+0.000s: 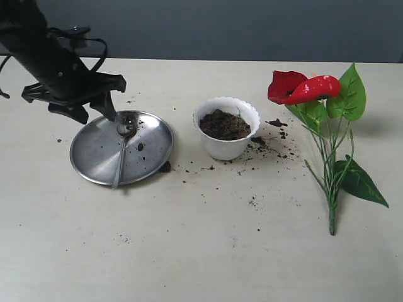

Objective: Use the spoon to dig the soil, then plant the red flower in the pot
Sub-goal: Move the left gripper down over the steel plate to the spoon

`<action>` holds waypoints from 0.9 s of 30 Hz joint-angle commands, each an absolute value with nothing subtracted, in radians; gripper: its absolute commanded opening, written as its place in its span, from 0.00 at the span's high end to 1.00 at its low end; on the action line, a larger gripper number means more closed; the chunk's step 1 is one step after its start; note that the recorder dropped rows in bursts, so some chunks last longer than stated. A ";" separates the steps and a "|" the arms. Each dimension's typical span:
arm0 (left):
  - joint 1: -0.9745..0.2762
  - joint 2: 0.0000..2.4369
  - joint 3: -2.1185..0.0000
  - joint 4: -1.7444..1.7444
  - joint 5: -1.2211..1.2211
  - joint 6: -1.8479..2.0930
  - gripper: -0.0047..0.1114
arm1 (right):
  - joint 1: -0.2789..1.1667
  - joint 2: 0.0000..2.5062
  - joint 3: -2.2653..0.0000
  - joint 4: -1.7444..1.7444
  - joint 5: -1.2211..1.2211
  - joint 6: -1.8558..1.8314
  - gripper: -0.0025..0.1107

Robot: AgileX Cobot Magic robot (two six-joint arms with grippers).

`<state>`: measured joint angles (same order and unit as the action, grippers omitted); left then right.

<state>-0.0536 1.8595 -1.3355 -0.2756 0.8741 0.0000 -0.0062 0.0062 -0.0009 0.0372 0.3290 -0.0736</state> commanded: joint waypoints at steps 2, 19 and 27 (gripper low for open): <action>-0.142 1.947 -1.444 -0.164 0.882 -0.097 0.50 | -0.010 0.000 0.000 0.034 0.319 -0.076 0.98; -0.172 2.080 -1.487 -0.122 0.889 -0.229 0.50 | -0.010 0.000 0.000 0.035 0.323 -0.076 0.98; -0.172 2.094 -1.487 -0.136 0.846 -0.226 0.50 | -0.010 0.000 0.000 0.035 0.320 -0.076 0.98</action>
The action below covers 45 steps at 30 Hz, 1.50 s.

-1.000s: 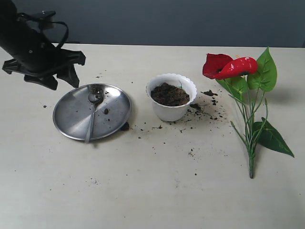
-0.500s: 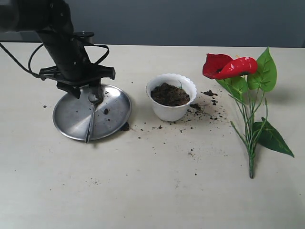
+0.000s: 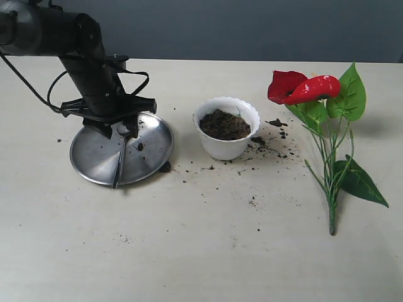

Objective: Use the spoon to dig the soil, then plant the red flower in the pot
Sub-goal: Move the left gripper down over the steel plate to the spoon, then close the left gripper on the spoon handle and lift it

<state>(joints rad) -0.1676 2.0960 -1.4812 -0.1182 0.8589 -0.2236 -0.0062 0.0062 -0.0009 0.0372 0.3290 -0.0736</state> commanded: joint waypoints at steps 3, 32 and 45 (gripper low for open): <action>-0.172 2.104 -1.487 -0.134 0.850 -0.226 0.52 | -0.010 0.000 0.000 0.035 0.320 -0.076 0.98; -0.172 2.164 -1.487 -0.090 0.819 -0.254 0.53 | -0.010 0.000 0.000 0.035 0.324 -0.076 0.98; -0.172 2.173 -1.487 -0.076 0.838 -0.267 0.53 | -0.010 0.000 0.000 0.035 0.319 -0.076 0.98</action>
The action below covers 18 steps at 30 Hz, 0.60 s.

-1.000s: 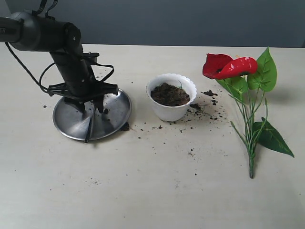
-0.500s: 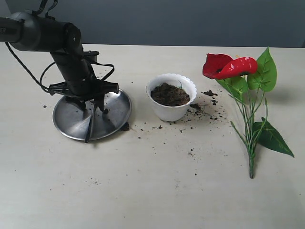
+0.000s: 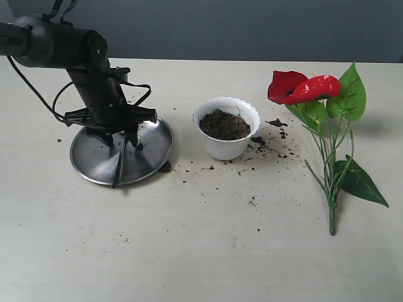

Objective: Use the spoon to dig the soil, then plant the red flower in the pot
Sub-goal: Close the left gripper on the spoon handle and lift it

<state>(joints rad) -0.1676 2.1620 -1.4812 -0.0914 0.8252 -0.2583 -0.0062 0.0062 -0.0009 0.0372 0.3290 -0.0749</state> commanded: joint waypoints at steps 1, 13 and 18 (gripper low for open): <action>-0.172 2.177 -1.487 -0.076 0.839 -0.267 0.53 | -0.010 0.000 0.000 0.035 0.319 -0.076 0.98; -0.172 2.182 -1.487 -0.076 0.832 -0.270 0.57 | -0.010 0.000 0.000 0.035 0.324 -0.076 0.98; -0.172 2.182 -1.487 -0.070 0.832 -0.263 0.76 | -0.010 0.000 0.000 0.035 0.324 -0.076 0.98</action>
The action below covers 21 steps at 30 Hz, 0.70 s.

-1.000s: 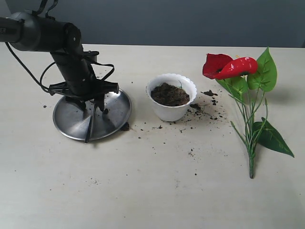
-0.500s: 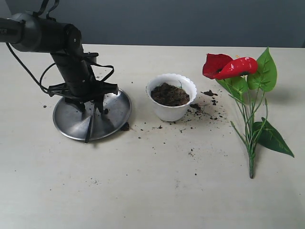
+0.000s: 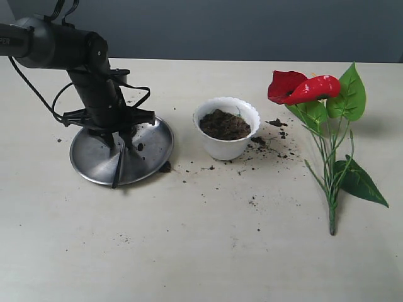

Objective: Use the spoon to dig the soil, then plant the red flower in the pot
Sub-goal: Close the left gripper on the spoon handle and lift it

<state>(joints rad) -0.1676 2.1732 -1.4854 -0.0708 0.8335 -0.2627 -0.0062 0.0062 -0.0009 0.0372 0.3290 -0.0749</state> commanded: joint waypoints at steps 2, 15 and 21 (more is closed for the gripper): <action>-0.172 2.182 -1.487 -0.068 0.834 -0.245 0.84 | -0.010 0.000 0.000 0.035 0.324 -0.076 0.98; -0.172 2.182 -1.487 -0.041 0.847 -0.198 0.96 | -0.010 0.000 0.000 0.035 0.324 -0.076 0.98; -0.172 2.182 -1.487 -0.024 0.856 -0.205 0.96 | -0.010 0.000 0.000 0.035 0.319 -0.076 0.98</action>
